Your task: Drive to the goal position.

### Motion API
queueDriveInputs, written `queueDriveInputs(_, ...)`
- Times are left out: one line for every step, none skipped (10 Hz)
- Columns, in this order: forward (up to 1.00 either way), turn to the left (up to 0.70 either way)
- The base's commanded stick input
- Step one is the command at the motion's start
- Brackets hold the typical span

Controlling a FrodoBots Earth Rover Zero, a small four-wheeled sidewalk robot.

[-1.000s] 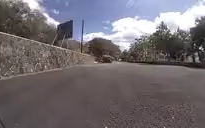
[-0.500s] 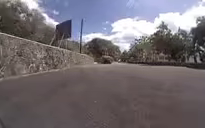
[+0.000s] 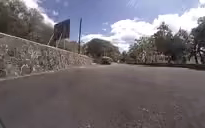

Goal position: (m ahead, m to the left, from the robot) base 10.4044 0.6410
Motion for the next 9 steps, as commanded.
queueDriveInputs(0.85,0.01)
queueDriveInputs(0.85,0.01)
queueDriveInputs(0.85,0.01)
queueDriveInputs(0.85,0.01)
queueDriveInputs(0.85,0.01)
queueDriveInputs(0.85,0.01)
queueDriveInputs(0.85,0.01)
queueDriveInputs(0.85,0.01)
queueDriveInputs(0.85,0.01)
